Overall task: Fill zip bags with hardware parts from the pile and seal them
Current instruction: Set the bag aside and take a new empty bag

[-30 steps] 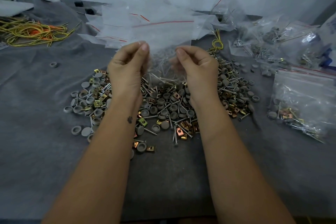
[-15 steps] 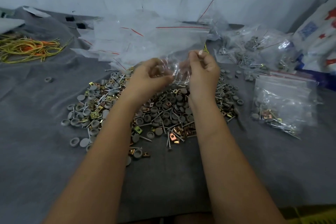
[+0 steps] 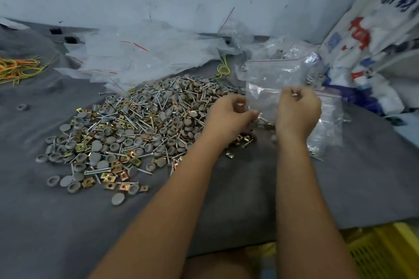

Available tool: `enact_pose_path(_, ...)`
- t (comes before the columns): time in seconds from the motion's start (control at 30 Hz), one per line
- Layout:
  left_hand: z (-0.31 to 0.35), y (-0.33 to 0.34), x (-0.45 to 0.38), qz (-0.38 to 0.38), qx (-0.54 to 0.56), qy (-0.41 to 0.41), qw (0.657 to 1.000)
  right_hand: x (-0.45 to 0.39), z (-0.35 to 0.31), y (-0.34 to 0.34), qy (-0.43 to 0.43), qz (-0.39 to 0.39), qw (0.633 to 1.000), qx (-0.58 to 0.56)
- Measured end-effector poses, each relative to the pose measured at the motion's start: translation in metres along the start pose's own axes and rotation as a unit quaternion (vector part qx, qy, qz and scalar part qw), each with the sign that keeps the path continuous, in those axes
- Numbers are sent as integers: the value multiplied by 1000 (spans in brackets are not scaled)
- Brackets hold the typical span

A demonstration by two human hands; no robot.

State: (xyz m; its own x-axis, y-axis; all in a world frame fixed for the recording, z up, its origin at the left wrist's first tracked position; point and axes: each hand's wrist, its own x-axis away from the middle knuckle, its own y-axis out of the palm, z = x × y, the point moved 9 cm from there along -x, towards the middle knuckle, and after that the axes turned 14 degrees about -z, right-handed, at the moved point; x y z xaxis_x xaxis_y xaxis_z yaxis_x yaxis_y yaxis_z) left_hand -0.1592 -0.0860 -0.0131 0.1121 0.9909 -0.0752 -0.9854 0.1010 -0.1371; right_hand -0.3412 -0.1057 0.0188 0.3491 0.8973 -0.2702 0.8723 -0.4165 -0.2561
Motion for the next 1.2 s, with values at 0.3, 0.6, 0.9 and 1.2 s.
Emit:
enact_pose_path(0.3, 0, 54, 2, -58, -41, 23, 997, 7, 17, -42, 47, 52, 979, 189)
enact_pose_path(0.6, 7, -27, 22, 67, 25, 69, 995, 51, -40, 61, -124, -62, 975, 175)
enact_pose_path(0.9, -2, -131, 58, 190, -18, 65, 979, 90, -83, 174, -243, -262, 908, 218)
enact_pose_path(1.2, -17, -220, 32, 223, -384, -93, 891, 119, -107, 224, -326, -330, 856, 229)
